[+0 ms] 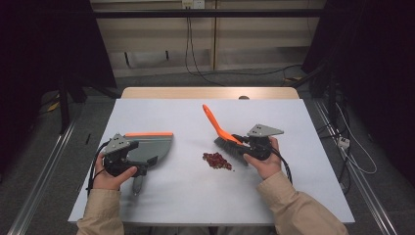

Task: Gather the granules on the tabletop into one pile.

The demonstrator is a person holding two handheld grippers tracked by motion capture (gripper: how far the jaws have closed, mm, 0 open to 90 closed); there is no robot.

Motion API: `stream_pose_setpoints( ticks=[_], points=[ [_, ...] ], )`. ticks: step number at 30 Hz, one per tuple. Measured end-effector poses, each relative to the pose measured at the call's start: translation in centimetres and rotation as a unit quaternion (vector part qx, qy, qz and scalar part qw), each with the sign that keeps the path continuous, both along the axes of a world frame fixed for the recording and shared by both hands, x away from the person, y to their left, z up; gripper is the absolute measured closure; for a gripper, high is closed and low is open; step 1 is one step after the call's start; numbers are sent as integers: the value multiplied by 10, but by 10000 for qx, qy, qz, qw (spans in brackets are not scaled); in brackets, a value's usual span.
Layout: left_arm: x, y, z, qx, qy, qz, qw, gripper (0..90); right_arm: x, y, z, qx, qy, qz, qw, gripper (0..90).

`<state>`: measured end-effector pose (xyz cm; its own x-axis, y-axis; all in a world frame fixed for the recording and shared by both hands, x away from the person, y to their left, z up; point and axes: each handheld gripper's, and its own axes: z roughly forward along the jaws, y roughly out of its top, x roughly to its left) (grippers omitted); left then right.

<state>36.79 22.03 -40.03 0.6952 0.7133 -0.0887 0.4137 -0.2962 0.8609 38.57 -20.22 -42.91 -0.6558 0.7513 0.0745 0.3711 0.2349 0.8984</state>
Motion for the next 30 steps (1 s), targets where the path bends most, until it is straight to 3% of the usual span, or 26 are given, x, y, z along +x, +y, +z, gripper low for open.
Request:
stream_pose_setpoints(
  ticks=[2, 8, 16, 18, 21, 30],
  points=[
    [0, 0, 0, 15, 5, 1, 10000, 62, -1, 2, -2, -349, -35, -148, 9993, 714],
    [0, -1, 0, -8, -15, 1, 10000, 62, -12, 19, -5, -418, -164, -96, 9989, 714],
    [0, -1, 0, 18, -10, -20, 10000, 62, -18, 32, -7, -192, -161, -15, 9997, 714],
    [0, -1, 1, 22, -18, -17, 10000, 62, -18, 38, -6, -319, -278, 19, 9991, 714],
    [0, -1, 1, 2, -25, -17, 10000, 62, -17, 42, -6, -297, -332, 21, 9990, 714],
    [-1, 0, 2, -3, -34, -26, 10000, 62, -25, 27, 4, -84, -428, -162, 9989, 714]
  ],
)
